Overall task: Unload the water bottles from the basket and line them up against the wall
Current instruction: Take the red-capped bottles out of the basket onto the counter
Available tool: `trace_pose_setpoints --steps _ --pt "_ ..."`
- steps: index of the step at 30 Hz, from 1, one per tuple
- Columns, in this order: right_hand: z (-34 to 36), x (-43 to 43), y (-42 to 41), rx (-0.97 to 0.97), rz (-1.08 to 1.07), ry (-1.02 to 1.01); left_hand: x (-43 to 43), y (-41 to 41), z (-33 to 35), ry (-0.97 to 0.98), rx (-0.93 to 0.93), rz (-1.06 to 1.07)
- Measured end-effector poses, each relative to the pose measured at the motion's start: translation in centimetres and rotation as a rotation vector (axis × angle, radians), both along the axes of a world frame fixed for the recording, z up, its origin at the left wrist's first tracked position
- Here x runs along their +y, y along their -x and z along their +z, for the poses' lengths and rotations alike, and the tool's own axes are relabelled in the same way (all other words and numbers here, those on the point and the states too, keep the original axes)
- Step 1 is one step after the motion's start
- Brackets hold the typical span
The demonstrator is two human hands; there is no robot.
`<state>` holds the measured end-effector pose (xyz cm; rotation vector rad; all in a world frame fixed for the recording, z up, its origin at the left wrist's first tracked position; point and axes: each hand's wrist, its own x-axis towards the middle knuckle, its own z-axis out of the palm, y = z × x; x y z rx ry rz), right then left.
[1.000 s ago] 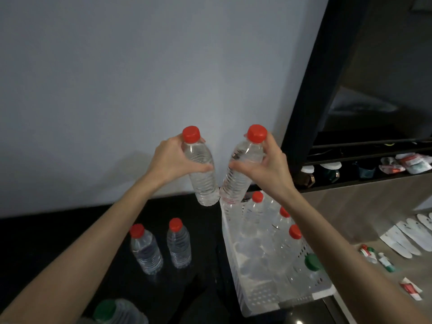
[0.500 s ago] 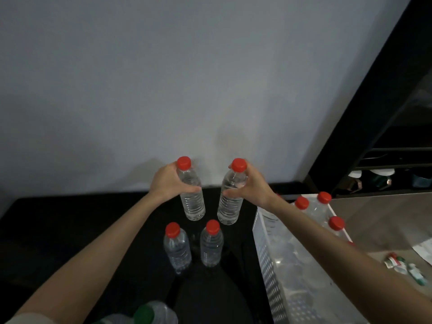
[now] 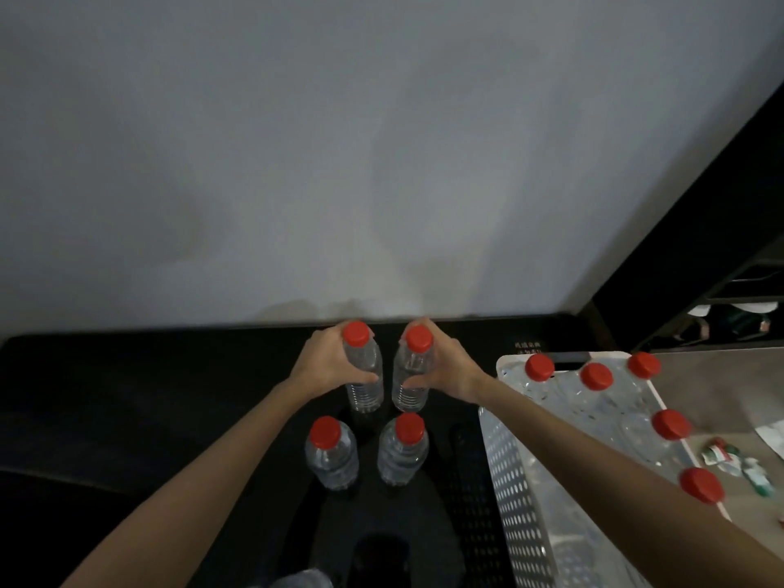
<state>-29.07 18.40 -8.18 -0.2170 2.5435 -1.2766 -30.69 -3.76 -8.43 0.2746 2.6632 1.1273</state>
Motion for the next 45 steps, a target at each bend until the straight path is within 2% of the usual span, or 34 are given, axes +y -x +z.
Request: trace_pose_setpoints --steps 6,14,17,23,28,33,40,45 --pt "-0.3 0.1 0.2 -0.027 -0.008 0.056 0.8 -0.1 0.0 -0.012 -0.086 -0.116" --pt "3.5 1.5 -2.2 -0.018 -0.072 0.171 0.4 -1.8 1.9 -0.204 -0.144 0.093" --pt "6.2 3.2 -4.0 0.027 -0.088 0.192 0.7 -2.9 4.3 -0.198 -0.066 0.082" --pt "10.0 6.9 -8.1 0.224 -0.161 0.168 3.8 -5.2 10.9 -0.187 0.253 0.019" --pt "10.1 10.4 -10.8 0.37 -0.325 0.109 9.4 -7.2 13.5 -0.296 0.289 -0.051" --pt "7.4 12.9 -12.3 0.384 -0.502 0.059 15.7 -9.0 10.6 -0.348 0.231 -0.034" --pt "2.8 13.4 -12.5 0.36 -0.604 -0.001 20.8 -9.9 4.8 -0.509 -0.03 0.143" --pt "0.7 13.9 -11.5 0.304 -0.696 0.099 22.8 -9.6 1.8 -0.515 -0.065 0.195"
